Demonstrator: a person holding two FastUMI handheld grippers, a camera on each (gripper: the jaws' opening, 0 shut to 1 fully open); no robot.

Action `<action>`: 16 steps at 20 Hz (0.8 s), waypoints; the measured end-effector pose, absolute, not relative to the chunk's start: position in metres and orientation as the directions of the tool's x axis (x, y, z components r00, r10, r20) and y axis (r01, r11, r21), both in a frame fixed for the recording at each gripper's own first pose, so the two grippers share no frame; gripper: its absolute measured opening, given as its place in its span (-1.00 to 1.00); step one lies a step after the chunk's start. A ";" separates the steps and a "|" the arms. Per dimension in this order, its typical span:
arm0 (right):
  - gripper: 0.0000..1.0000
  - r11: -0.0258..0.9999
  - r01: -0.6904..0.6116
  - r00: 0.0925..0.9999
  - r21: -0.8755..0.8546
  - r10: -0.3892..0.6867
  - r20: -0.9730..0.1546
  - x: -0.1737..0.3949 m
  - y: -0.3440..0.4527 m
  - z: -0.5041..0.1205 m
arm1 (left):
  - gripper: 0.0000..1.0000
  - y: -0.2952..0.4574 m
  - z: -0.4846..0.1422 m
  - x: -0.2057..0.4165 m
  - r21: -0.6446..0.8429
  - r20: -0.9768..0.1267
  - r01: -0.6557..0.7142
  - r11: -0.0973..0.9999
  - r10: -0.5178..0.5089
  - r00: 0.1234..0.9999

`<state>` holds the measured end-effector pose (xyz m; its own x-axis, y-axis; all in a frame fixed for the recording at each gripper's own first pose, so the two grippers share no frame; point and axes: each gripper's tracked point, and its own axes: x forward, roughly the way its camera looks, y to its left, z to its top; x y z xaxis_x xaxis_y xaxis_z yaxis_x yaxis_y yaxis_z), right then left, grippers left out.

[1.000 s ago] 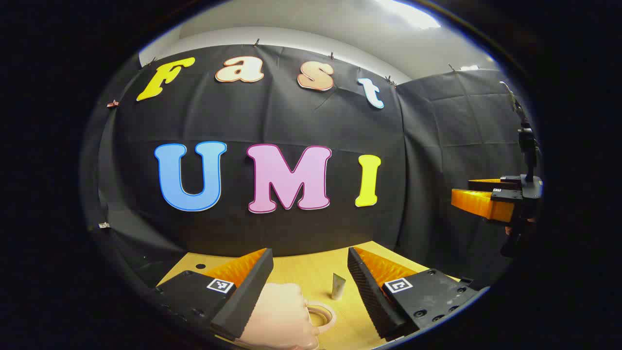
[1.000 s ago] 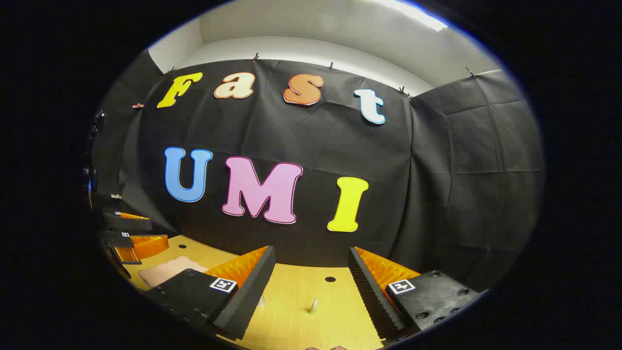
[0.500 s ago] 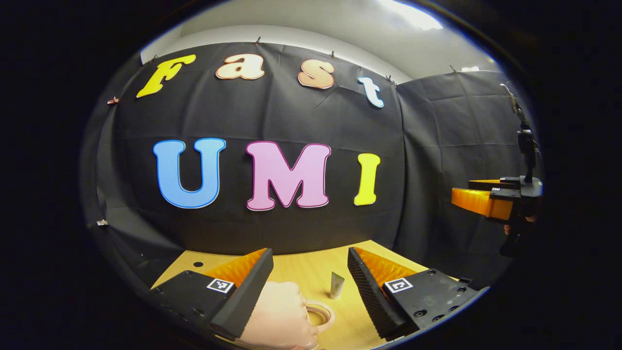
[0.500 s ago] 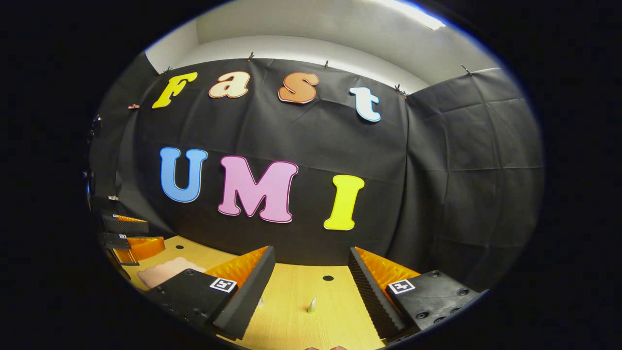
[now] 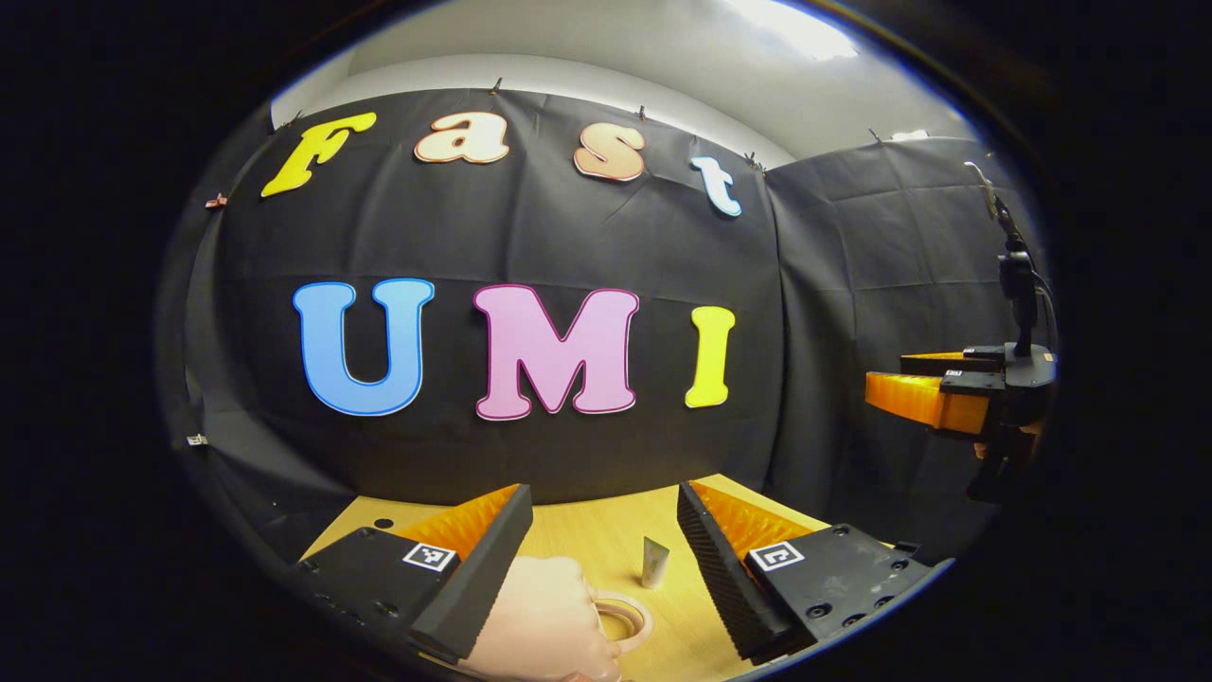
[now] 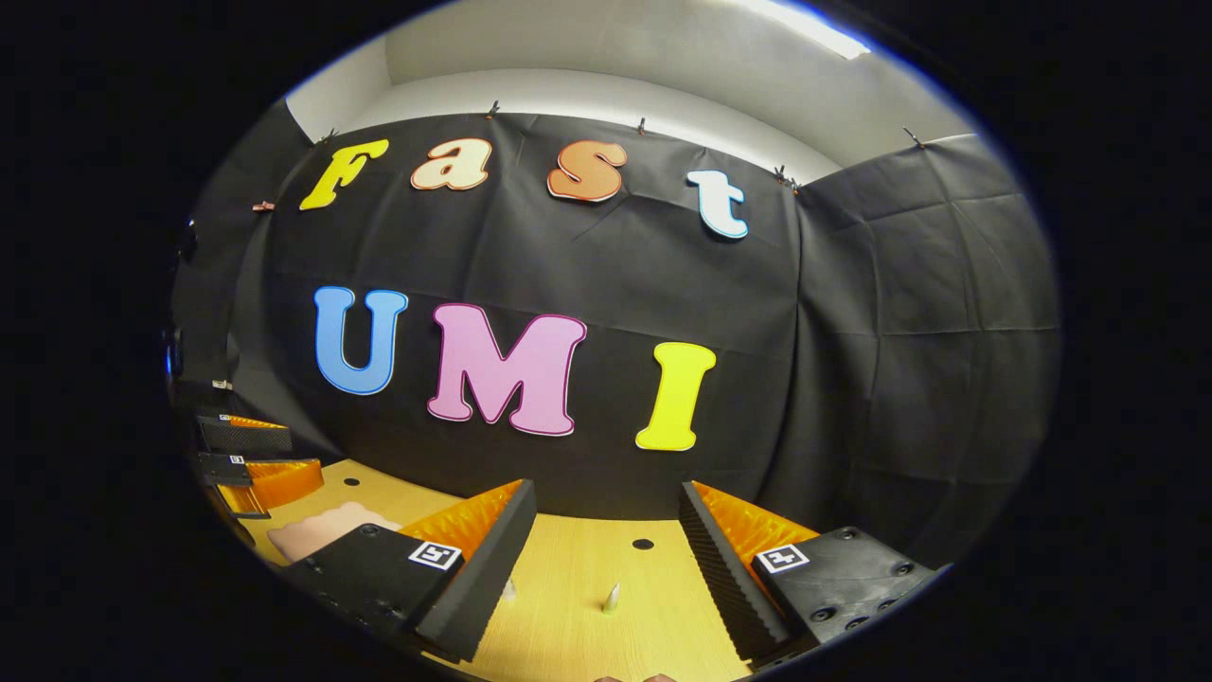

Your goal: First open the suitcase, pack the skin care products into it, and then close the suitcase.

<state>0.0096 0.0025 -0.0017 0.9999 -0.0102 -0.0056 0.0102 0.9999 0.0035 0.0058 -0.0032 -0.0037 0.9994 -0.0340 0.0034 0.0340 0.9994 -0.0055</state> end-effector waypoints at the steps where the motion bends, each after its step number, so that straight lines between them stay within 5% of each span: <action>1: 0.93 1.000 0.008 1.000 0.008 -0.008 -0.007 0.010 0.003 -0.002 | 0.93 -0.005 -0.009 0.007 -0.011 -0.012 0.041 0.999 -0.041 0.999; 8: 0.93 0.999 -0.027 1.000 0.018 0.027 -0.014 0.014 0.003 -0.011 | 0.93 -0.038 -0.081 0.031 -0.090 -0.235 0.117 0.989 -0.135 0.963; 16: 0.92 0.990 -0.137 0.990 -0.012 0.137 -0.016 0.033 -0.029 -0.045 | 0.94 -0.079 -0.216 0.076 -0.213 -0.625 0.023 0.977 -0.154 0.765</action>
